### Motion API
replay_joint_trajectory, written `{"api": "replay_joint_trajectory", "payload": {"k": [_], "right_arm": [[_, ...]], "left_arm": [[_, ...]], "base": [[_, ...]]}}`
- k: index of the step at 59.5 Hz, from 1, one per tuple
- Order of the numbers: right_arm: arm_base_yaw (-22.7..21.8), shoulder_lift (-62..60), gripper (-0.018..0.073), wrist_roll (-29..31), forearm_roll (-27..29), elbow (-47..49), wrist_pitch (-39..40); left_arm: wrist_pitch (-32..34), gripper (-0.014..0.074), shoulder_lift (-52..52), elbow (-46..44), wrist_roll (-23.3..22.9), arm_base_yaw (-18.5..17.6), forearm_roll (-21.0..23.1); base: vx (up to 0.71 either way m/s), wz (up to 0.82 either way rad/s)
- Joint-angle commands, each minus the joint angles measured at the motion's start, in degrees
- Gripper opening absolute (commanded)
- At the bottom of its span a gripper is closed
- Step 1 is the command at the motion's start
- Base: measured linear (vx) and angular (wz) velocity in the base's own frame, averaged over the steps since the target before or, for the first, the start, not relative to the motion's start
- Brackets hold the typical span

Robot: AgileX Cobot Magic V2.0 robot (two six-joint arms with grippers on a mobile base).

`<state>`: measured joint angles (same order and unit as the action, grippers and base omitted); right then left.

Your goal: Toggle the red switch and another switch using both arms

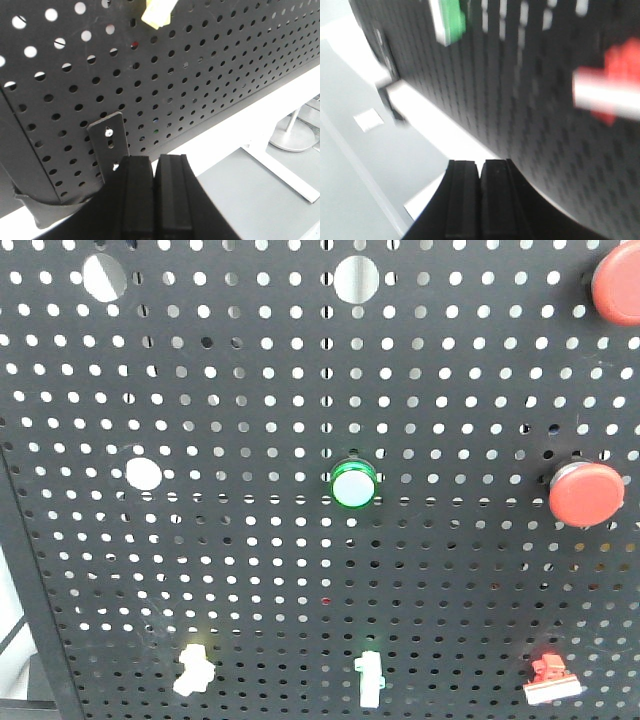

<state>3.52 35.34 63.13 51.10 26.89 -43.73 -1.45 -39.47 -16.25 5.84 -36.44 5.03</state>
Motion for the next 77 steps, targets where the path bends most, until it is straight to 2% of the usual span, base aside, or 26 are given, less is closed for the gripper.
{"api": "replay_joint_trajectory", "payload": {"k": [1,8,15,21,29,34,39,47,74,77], "right_arm": [[-0.2,-4.3,-0.0006,-4.2,-2.5,0.2,1.8],[-0.2,-11.2,-0.0006,-7.9,-5.7,-1.0,5.9],[-0.2,-19.6,-0.0006,-14.4,-12.6,-1.0,12.6],[-0.2,-25.7,-0.0006,-24.1,-24.1,-1.0,17.5],[-0.2,-28.7,-0.0006,-40.6,-38.5,-1.0,18.3],[-0.2,-28.7,-0.0006,-47.1,-44.1,-1.0,18.3],[-0.2,-28.7,-0.0006,-52.4,-44.6,-1.0,18.2],[-0.2,-28.7,-0.0006,-56.2,-44.2,-1.0,17.9],[-0.2,-28.7,-0.0006,-56.3,-43.8,-1.0,17.9],[-0.2,-28.7,-0.0006,-56.3,-43.8,-1.0,17.9]], "left_arm": [[4.3,0.0003,0.0,-1.5,-0.4,-0.3,0.3],[4.4,0.0003,0.0,-1.5,-0.5,-0.3,0.8],[4.3,0.0003,0.0,-1.5,-0.5,-0.3,1.1],[4.3,0.0003,0.1,-1.5,-0.5,-0.3,1.2],[5.6,0.0003,0.1,-1.5,-0.5,-0.3,1.2],[7.3,0.0003,0.1,-1.5,-0.3,-0.3,1.2],[8.3,0.0003,0.1,-1.5,-0.3,-0.3,1.1],[8.3,0.0003,0.0,-1.5,-0.3,-0.3,1.1],[9.2,0.0003,0.1,-0.4,-0.3,-0.3,1.1],[10.7,0.0003,0.8,1.1,1.1,-0.1,0.1]], "base": [[0.0,0.0],[0.0,0.0],[0.0,0.0],[0.0,0.0],[0.0,0.0],[0.0,0.0],[0.0,0.0],[0.0,0.0],[0.0,0.0],[0.0,0.0]]}}
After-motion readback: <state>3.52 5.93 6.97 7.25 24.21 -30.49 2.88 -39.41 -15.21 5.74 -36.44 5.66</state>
